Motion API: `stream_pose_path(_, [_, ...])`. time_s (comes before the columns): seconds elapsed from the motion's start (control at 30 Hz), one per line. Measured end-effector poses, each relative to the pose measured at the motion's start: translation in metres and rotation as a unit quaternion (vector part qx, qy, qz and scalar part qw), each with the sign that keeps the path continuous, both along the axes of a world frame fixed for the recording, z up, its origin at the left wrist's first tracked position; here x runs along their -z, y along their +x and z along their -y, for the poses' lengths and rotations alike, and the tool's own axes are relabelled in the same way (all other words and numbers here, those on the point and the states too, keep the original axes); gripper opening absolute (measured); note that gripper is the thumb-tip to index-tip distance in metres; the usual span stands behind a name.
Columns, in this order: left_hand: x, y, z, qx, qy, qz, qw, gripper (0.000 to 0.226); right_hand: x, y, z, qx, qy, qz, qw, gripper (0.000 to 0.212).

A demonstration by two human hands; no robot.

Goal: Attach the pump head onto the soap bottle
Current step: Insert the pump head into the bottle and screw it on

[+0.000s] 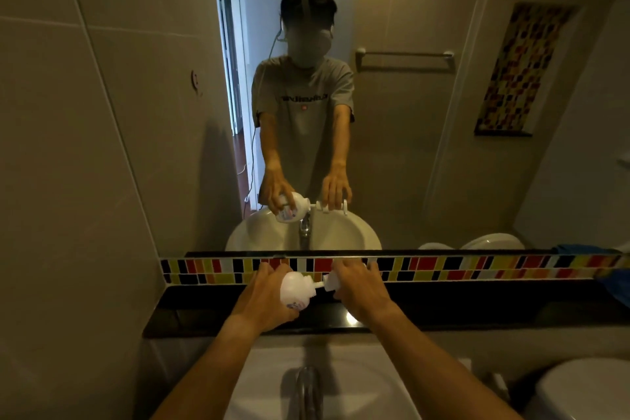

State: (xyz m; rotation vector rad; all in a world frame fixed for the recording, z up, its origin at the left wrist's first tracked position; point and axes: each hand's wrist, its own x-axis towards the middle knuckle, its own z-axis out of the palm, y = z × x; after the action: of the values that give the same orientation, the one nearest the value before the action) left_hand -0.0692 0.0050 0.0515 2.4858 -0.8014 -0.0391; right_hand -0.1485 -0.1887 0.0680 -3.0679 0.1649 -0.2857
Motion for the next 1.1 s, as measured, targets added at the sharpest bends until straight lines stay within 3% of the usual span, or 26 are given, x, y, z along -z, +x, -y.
stream_pose_path(0.27, [-0.014, -0.013, 0.013, 0.025, 0.021, 0.029, 0.999, 0.076, -0.021, -0.005, -0.025, -0.060, -0.011, -0.021, 0.998, 0.048])
stream_pose_path(0.4, [-0.012, -0.010, 0.007, 0.035, -0.010, -0.002, 0.999, 0.077, -0.027, -0.007, -0.024, -0.078, 0.004, -0.016, 0.997, 0.051])
stream_pose_path(0.47, [-0.008, -0.010, 0.003, 0.029, -0.051, -0.032, 0.998, 0.075, -0.025, -0.011, -0.024, -0.100, 0.039, 0.005, 0.994, 0.054])
stream_pose_path(0.53, [-0.004, -0.012, 0.002, 0.020, -0.100, -0.065, 0.993, 0.074, -0.017, -0.013, -0.023, -0.117, 0.123, 0.082, 0.982, 0.051])
stream_pose_path(0.6, [-0.002, -0.012, 0.002, 0.011, -0.131, -0.096, 0.987, 0.072, -0.011, -0.016, -0.024, -0.055, 0.253, 0.189, 0.947, 0.046])
stream_pose_path(0.67, [-0.003, -0.011, 0.003, 0.005, -0.135, -0.129, 0.982, 0.070, -0.012, -0.015, -0.023, 0.062, 0.414, 0.243, 0.875, 0.049])
stream_pose_path(0.77, [-0.006, -0.006, 0.006, 0.007, -0.142, -0.177, 0.974, 0.068, -0.017, -0.008, -0.018, 0.211, 0.614, 0.153, 0.745, 0.044])
stream_pose_path(0.87, [-0.012, -0.007, 0.012, 0.009, -0.157, -0.205, 0.966, 0.066, -0.016, -0.003, -0.016, 0.200, 0.729, 0.016, 0.655, 0.033])
stream_pose_path(0.97, [-0.014, -0.011, 0.019, 0.015, -0.169, -0.214, 0.962, 0.061, -0.018, 0.002, -0.018, 0.154, 0.763, -0.017, 0.627, 0.036])
stream_pose_path(1.1, [-0.013, -0.013, 0.026, 0.015, -0.169, -0.228, 0.959, 0.052, -0.017, 0.010, -0.022, 0.152, 0.711, 0.007, 0.687, 0.026])
